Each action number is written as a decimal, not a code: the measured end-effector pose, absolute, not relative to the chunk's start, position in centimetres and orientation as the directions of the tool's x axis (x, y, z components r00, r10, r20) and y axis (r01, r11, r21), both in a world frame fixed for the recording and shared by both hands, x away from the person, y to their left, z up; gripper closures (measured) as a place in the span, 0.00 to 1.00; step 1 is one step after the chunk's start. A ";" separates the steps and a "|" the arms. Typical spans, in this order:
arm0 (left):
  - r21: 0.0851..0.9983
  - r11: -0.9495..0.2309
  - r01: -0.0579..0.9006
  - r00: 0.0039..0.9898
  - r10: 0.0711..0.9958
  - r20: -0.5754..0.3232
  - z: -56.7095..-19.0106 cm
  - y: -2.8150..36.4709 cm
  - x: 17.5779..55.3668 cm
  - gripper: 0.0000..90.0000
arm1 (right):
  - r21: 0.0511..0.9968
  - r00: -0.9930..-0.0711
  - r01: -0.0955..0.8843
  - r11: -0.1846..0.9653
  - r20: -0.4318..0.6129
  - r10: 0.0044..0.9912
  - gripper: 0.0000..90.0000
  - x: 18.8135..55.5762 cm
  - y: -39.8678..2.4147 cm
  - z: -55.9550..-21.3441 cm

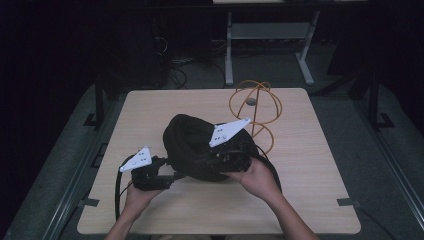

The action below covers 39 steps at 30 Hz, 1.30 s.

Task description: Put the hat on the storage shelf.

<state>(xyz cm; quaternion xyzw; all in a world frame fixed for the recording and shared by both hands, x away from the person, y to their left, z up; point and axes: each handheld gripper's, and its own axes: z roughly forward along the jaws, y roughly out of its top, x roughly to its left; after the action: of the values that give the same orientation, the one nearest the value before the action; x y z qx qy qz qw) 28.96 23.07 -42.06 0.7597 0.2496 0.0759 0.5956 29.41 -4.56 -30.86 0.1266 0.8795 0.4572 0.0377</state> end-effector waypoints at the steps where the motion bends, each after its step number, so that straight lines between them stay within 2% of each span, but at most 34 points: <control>1: 0.945 -0.166 0.282 0.867 0.465 -0.177 -42.0 23.1 29.0 0.57 | 0.814 -0.965 0.190 0.548 0.053 0.255 0.90 29.4 -4.5 -30.9; 4: 0.943 -0.146 0.299 0.867 0.453 -0.205 -41.8 23.2 29.2 0.73 | 0.821 -0.966 0.194 0.536 0.066 0.250 0.90 29.4 -4.5 -30.9; 7: 0.946 -0.153 0.285 0.875 0.444 -0.191 -41.7 23.3 29.2 0.87 | 0.824 -0.967 0.194 0.533 0.068 0.247 0.90 29.4 -4.5 -30.9; 8: 0.948 -0.152 0.281 0.876 0.443 -0.189 -41.6 23.3 29.1 0.87 | 0.826 -0.967 0.197 0.528 0.074 0.245 0.90 29.4 -4.6 -30.9; 10: 0.948 -0.140 0.286 0.872 0.447 -0.198 -41.0 23.6 29.0 0.94 | 0.834 -0.966 0.204 0.513 0.087 0.243 0.90 29.5 -4.7 -30.9; 17: 0.963 -0.125 0.237 0.871 0.467 -0.153 -39.1 24.2 28.5 0.95 | 0.860 -0.960 0.229 0.456 0.123 0.250 0.88 29.6 -5.3 -30.6; 25: 0.977 -0.113 0.182 0.868 0.486 -0.106 -35.3 24.1 28.4 0.96 | 0.873 -0.950 0.241 0.424 0.122 0.289 0.86 29.5 -6.3 -30.1; 30: 0.980 -0.149 0.132 0.869 0.494 -0.042 -31.9 24.0 28.7 0.96 | 0.888 -0.951 0.214 0.407 0.094 0.296 0.80 29.2 -7.0 -29.8; 32: 0.980 -0.151 0.130 0.866 0.499 -0.038 -31.1 24.2 28.9 0.96 | 0.897 -0.950 0.202 0.394 0.080 0.303 0.73 29.0 -7.5 -29.8; 33: 0.980 -0.151 0.130 0.866 0.499 -0.038 -31.1 24.2 28.9 0.96 | 0.897 -0.950 0.202 0.394 0.080 0.303 0.73 29.0 -7.5 -29.8; 34: 0.980 -0.148 0.133 0.864 0.501 -0.041 -30.6 24.5 29.0 0.96 | 0.894 -0.945 0.216 0.392 0.091 0.314 0.66 29.0 -8.0 -30.1; 39: 0.982 -0.133 0.135 0.860 0.508 -0.050 -30.0 25.3 29.1 0.96 | 0.886 -0.936 0.238 0.399 0.100 0.336 0.61 29.0 -9.3 -31.0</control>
<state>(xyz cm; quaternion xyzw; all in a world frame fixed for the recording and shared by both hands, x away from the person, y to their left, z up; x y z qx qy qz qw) 29.09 25.28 -30.02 0.7374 0.2178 0.1498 0.6215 29.05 -9.33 -31.03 0.1719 0.8350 0.5206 0.0473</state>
